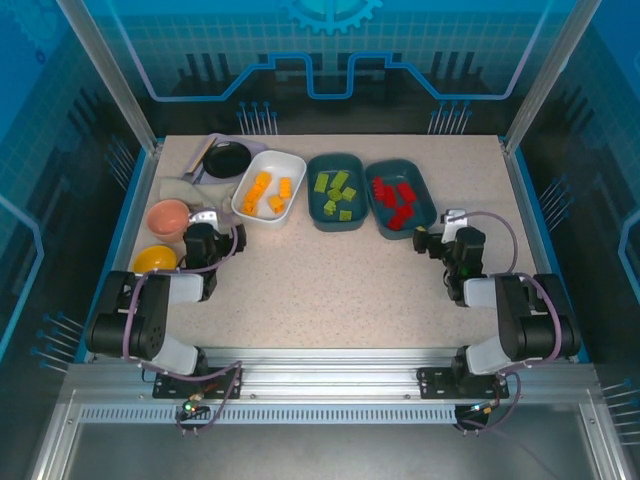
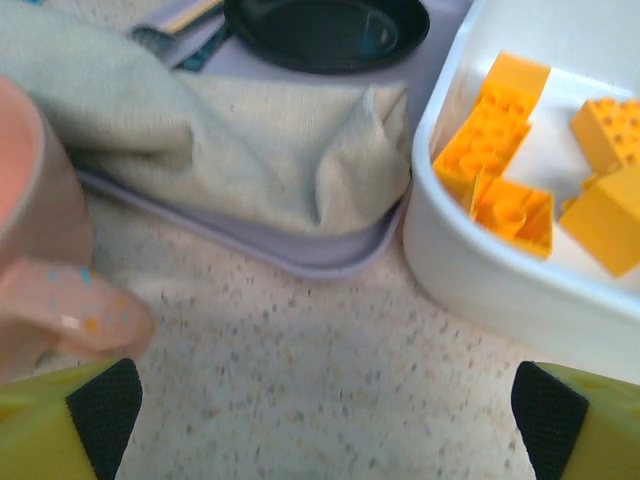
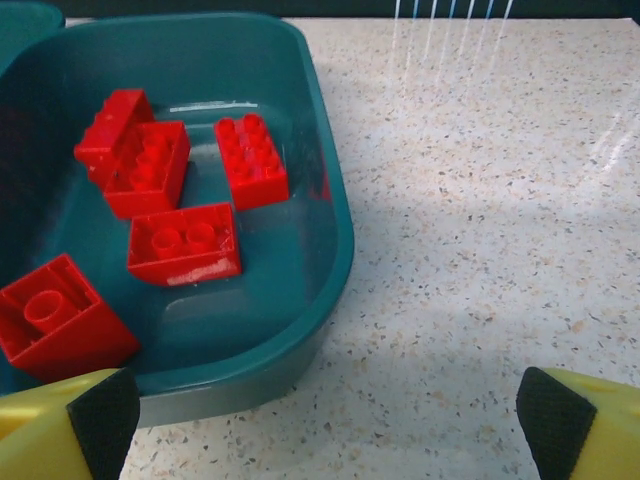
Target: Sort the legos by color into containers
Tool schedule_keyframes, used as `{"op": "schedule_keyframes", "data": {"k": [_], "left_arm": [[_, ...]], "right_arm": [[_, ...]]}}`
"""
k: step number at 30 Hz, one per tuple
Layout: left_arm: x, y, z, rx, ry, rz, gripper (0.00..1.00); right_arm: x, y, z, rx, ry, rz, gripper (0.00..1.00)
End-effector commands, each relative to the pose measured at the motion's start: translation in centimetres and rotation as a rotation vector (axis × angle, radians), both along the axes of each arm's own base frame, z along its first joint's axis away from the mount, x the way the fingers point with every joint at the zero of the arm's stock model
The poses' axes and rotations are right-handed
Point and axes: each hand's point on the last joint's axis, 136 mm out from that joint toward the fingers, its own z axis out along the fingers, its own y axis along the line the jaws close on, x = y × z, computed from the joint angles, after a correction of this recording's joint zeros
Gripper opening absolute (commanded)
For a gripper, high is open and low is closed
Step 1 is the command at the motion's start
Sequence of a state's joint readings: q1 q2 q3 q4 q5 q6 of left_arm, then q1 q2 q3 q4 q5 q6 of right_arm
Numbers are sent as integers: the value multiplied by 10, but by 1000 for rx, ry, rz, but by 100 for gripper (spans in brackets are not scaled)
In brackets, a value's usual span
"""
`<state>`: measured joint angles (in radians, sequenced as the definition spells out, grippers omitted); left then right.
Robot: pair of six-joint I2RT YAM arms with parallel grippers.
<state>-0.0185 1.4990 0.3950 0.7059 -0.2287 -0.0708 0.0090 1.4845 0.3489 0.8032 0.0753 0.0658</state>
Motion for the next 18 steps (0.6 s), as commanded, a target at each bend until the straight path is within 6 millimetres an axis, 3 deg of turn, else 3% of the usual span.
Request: {"op": "schedule_keyframes", "data": {"k": [1, 18], "left_arm": [[11, -3, 20, 7, -95, -29, 99], [12, -4, 19, 12, -93, -32, 99]], "right_arm": [[17, 14, 15, -79, -36, 22, 100], [17, 18, 14, -75, -25, 53, 100]]}}
